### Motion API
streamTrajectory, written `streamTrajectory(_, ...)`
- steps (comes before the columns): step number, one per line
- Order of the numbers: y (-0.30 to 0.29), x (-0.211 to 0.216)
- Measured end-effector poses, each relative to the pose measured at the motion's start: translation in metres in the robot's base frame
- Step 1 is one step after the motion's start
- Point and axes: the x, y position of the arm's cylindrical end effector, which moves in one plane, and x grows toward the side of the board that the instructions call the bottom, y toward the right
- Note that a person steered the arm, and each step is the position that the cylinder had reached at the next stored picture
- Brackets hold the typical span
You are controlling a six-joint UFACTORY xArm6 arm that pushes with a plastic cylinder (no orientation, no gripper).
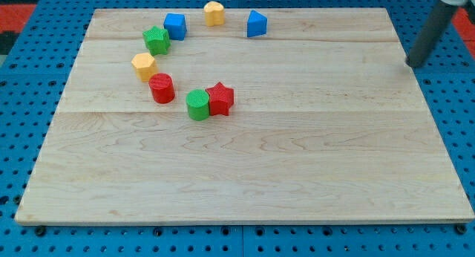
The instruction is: Move the blue triangle a bit down
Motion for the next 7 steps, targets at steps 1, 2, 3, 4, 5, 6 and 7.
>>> streamTrajectory(1, -0.074, -0.028)
streamTrajectory(2, -0.155, -0.031)
streamTrajectory(3, -0.141, -0.061)
streamTrajectory(4, -0.087, -0.111)
streamTrajectory(5, -0.138, -0.126)
streamTrajectory(6, -0.260, -0.120)
streamTrajectory(7, -0.304, -0.120)
